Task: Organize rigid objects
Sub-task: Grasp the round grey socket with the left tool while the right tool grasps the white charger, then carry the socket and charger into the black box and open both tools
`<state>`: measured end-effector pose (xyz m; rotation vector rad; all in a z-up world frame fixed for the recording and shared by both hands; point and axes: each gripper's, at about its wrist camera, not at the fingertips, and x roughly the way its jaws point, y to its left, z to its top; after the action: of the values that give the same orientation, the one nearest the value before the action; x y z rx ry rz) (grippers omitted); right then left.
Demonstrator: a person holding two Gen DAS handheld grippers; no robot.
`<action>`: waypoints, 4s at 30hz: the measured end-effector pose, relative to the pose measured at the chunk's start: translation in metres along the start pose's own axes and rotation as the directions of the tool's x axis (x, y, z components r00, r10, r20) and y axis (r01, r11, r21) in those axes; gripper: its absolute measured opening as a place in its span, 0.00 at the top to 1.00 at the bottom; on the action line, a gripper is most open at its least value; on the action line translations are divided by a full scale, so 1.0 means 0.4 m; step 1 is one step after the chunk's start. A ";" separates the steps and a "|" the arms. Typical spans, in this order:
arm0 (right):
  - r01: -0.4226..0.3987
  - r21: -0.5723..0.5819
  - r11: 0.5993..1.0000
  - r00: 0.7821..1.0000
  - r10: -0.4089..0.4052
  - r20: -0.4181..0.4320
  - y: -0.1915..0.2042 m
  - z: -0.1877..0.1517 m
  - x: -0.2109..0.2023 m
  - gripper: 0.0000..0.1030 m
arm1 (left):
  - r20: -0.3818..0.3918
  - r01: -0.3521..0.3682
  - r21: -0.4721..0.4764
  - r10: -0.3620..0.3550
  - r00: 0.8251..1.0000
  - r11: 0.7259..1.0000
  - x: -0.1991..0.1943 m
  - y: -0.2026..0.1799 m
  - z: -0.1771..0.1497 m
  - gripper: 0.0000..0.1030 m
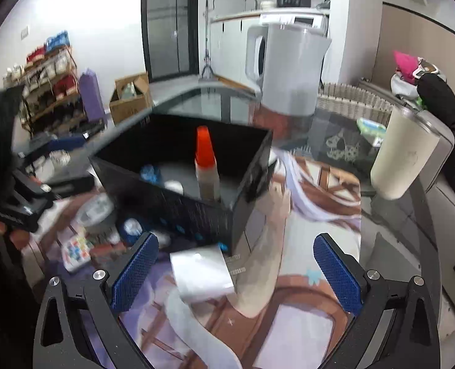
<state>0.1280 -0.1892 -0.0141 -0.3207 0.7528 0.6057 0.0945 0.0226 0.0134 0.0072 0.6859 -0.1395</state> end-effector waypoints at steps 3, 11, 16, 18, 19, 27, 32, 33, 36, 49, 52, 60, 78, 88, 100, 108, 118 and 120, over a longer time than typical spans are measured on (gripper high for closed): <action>-0.019 0.000 1.000 0.999 0.019 -0.032 0.001 -0.014 0.021 0.00 | -0.025 0.000 0.008 0.000 1.000 1.000 0.000 -0.002 -0.013 0.00; -0.031 -0.016 0.999 0.997 0.030 -0.069 0.015 -0.029 0.050 0.00 | -0.104 0.028 0.030 -0.025 0.994 0.999 0.025 -0.012 -0.044 0.00; -0.044 -0.002 0.999 0.995 0.044 -0.092 0.014 -0.035 0.068 0.00 | -0.143 0.049 -0.001 -0.048 0.989 0.999 0.039 0.000 -0.048 0.00; -0.048 -0.002 0.999 0.994 0.047 -0.103 0.014 -0.035 0.079 0.00 | -0.146 0.054 -0.004 -0.054 0.988 0.999 0.041 0.000 -0.048 0.00; -0.045 -0.001 0.999 0.994 0.044 -0.104 0.015 -0.036 0.082 0.00 | -0.151 0.047 0.000 -0.047 0.987 0.999 0.044 -0.002 -0.050 0.00; -0.027 0.017 0.999 0.991 0.029 -0.129 0.000 -0.047 0.106 0.00 | -0.194 0.030 -0.032 -0.036 0.980 0.999 0.067 0.012 -0.060 0.00; -0.019 0.036 0.999 0.987 0.024 -0.158 -0.015 -0.051 0.125 0.01 | -0.206 0.035 -0.043 -0.043 0.978 0.998 0.076 0.020 -0.068 0.00; -0.018 0.035 0.999 0.987 0.024 -0.161 -0.014 -0.051 0.127 0.01 | -0.213 0.035 -0.046 -0.044 0.976 0.998 0.080 0.021 -0.071 0.00; -0.017 0.038 0.999 0.987 0.023 -0.162 -0.012 -0.050 0.128 0.01 | -0.238 0.041 -0.068 -0.056 0.970 0.997 0.090 0.028 -0.073 0.00; 0.002 0.055 0.999 0.987 0.007 -0.160 -0.005 -0.049 0.126 0.05 | -0.214 0.075 -0.042 -0.083 0.973 0.996 0.081 0.012 -0.066 0.23; 0.001 0.051 0.999 0.990 0.007 -0.144 0.001 -0.050 0.117 0.18 | -0.207 0.101 -0.030 -0.105 0.973 0.994 0.075 0.004 -0.067 0.36; 0.000 0.040 0.999 0.993 0.005 -0.118 0.014 -0.050 0.104 0.44 | -0.197 0.108 -0.002 -0.106 0.975 0.994 0.066 -0.007 -0.071 0.45; -0.019 -0.010 1.000 0.997 0.018 -0.074 0.038 -0.040 0.056 0.44 | -0.117 0.145 0.069 -0.137 0.984 0.987 0.004 -0.030 -0.049 0.45; -0.029 -0.023 0.999 0.998 0.030 0.055 0.059 0.012 -0.047 0.44 | 0.031 0.144 0.069 -0.146 0.989 0.987 -0.071 -0.033 0.019 0.45; -0.022 0.031 0.999 0.985 0.017 0.170 0.046 0.078 -0.094 0.44 | 0.122 0.111 0.024 -0.113 0.986 0.994 -0.080 -0.007 0.085 0.45; -0.038 0.024 0.999 0.985 0.034 0.171 0.059 0.113 -0.058 0.44 | 0.123 0.072 -0.014 -0.069 0.990 0.997 -0.034 0.005 0.123 0.45; -0.051 0.006 0.999 0.990 0.050 0.130 0.070 0.148 -0.011 0.45 | 0.073 0.000 -0.002 0.000 0.997 1.000 0.026 -0.022 0.152 0.45; -0.042 0.012 0.999 0.993 0.040 0.111 0.069 0.156 0.007 0.45 | 0.065 0.001 -0.004 -0.001 0.998 1.000 0.038 -0.025 0.148 0.45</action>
<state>0.1462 -0.1365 0.0255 -0.2570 0.6584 0.6510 0.1423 0.0076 0.0500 -0.0019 0.6211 -0.1385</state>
